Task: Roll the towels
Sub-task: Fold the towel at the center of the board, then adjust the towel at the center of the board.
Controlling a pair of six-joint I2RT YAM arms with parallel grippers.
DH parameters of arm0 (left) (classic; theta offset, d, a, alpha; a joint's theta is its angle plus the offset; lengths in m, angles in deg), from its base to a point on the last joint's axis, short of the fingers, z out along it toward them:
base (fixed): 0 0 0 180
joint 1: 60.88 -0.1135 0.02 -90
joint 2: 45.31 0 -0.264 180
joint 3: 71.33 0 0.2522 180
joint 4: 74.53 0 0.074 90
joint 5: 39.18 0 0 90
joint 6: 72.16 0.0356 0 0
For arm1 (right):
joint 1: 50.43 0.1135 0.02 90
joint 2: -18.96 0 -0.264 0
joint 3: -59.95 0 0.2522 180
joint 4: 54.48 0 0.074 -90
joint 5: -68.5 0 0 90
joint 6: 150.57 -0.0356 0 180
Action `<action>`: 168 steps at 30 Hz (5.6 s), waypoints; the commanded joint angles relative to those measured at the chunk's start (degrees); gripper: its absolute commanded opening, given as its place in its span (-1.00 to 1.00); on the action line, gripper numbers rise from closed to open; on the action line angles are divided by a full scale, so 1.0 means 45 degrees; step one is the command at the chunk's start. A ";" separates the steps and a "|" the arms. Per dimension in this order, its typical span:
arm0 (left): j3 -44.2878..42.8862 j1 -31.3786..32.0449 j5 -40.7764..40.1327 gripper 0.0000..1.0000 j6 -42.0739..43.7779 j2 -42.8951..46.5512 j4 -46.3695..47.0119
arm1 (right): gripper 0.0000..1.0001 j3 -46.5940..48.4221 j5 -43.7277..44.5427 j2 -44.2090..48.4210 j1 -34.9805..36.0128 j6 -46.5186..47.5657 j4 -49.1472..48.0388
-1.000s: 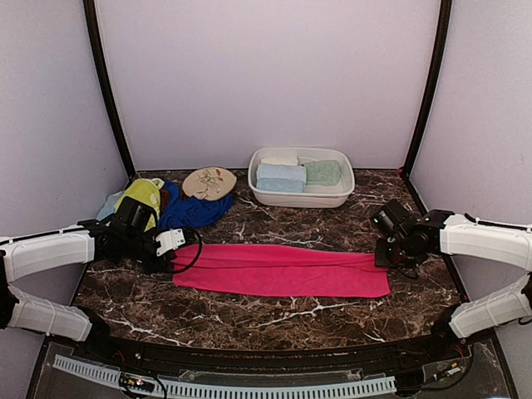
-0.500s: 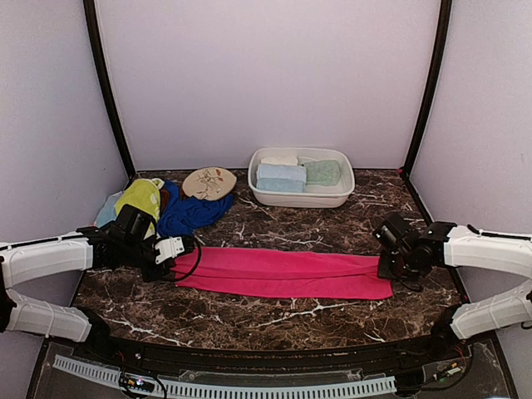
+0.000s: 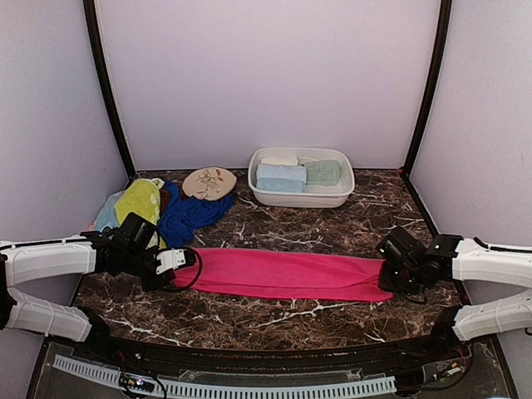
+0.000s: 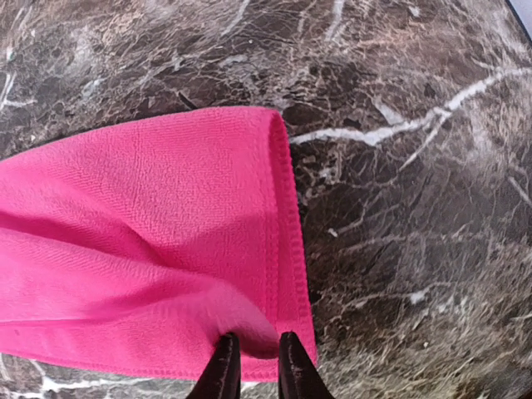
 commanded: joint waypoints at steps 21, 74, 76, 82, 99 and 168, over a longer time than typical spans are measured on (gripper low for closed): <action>-0.3039 0.0066 0.1875 -0.42 -0.0108 -0.0477 -0.3076 | -0.22 0.2968 0.0148 0.0694 0.0259 0.0380 0.0872; -0.1184 0.0578 -0.0201 -0.77 -0.1383 -0.1567 0.0436 | -1.00 0.1189 -0.3760 -0.4549 -0.4043 0.3487 -0.4382; -0.1092 0.0652 -0.0743 -0.79 -0.1461 -0.2250 0.0579 | -1.00 0.1182 -0.3596 -0.4593 -0.4177 0.3558 -0.4302; 0.0232 0.0663 -0.1683 -0.82 -0.0601 -0.2149 0.0669 | -1.00 0.1326 -0.3017 -0.4465 -0.4819 0.3967 -0.3779; -0.0079 0.0663 -0.0559 -0.62 -0.0025 0.0210 -0.0261 | -0.28 0.1084 -0.3057 -0.2244 -0.4317 0.3307 -0.2814; 0.1120 0.0659 -0.1492 -0.87 0.0410 0.0155 -0.0084 | -0.49 0.0138 -0.3124 0.1100 -0.1638 0.0870 0.1005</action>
